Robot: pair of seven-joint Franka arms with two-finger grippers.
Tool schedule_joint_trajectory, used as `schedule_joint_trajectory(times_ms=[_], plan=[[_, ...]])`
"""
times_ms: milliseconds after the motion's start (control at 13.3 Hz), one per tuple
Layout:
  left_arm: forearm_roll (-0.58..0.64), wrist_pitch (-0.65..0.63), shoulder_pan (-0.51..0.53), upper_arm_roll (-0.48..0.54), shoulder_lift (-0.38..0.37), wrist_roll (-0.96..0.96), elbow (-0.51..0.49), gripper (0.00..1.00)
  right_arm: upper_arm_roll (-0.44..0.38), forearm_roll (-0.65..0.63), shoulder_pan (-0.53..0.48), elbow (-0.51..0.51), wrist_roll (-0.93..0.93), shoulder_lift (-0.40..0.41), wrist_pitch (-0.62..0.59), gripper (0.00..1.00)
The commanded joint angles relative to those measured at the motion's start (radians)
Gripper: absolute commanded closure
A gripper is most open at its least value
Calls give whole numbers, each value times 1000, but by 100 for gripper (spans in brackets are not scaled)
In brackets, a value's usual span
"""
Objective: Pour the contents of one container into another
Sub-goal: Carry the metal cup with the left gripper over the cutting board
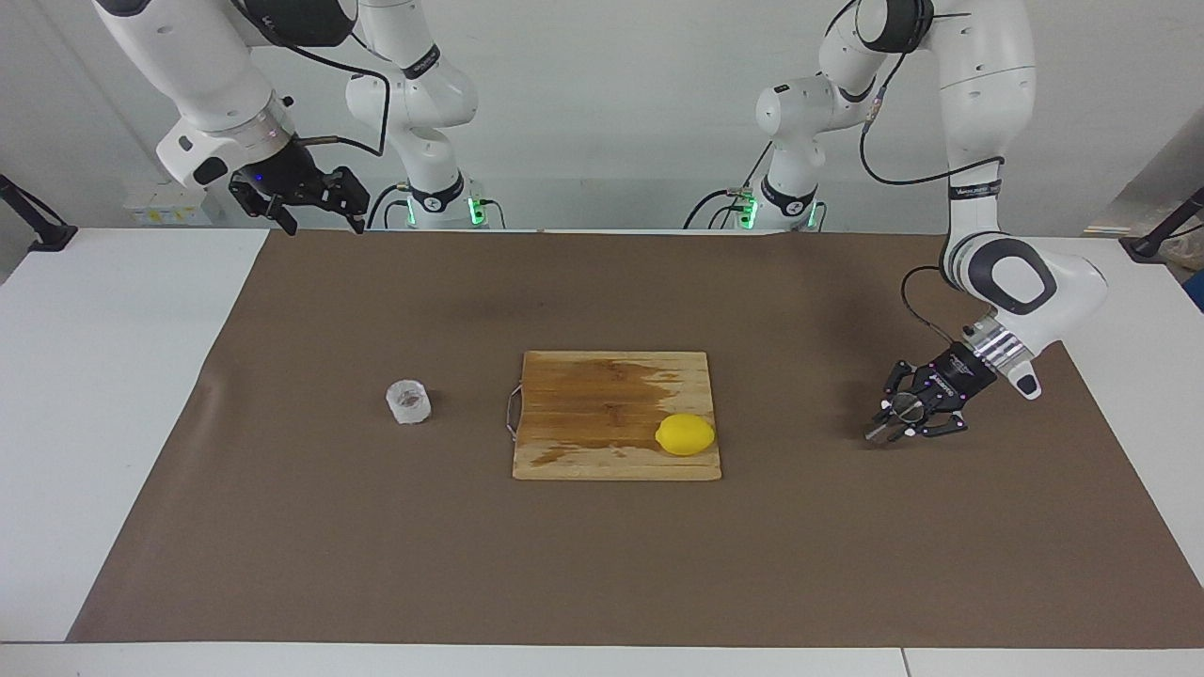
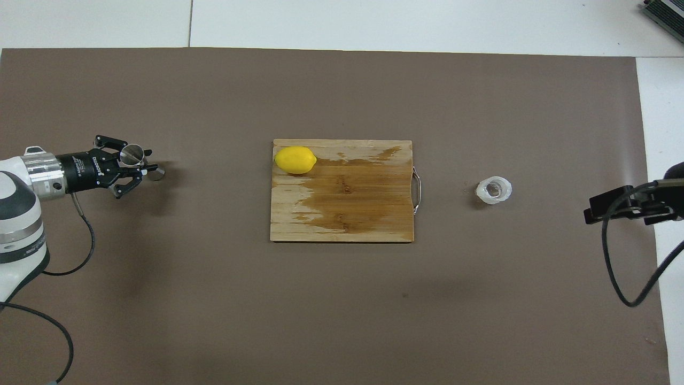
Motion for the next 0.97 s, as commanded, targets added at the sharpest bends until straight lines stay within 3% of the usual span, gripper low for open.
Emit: schedule_joint_trajectory(times_ms=[0,525,900], plan=[[-24,15,-18,2,-68,-12,-30,100,0,-1,-7,-14,-22,-18,-5,0],[-45,81,-260,-4,-143,-173,-22,100,0,-1,-7,-14,-22,-18,-5,0],[-223,203,-485,-12,-139,-209,4,100,0,-1,-7,-14,-22,-18,-5,0]])
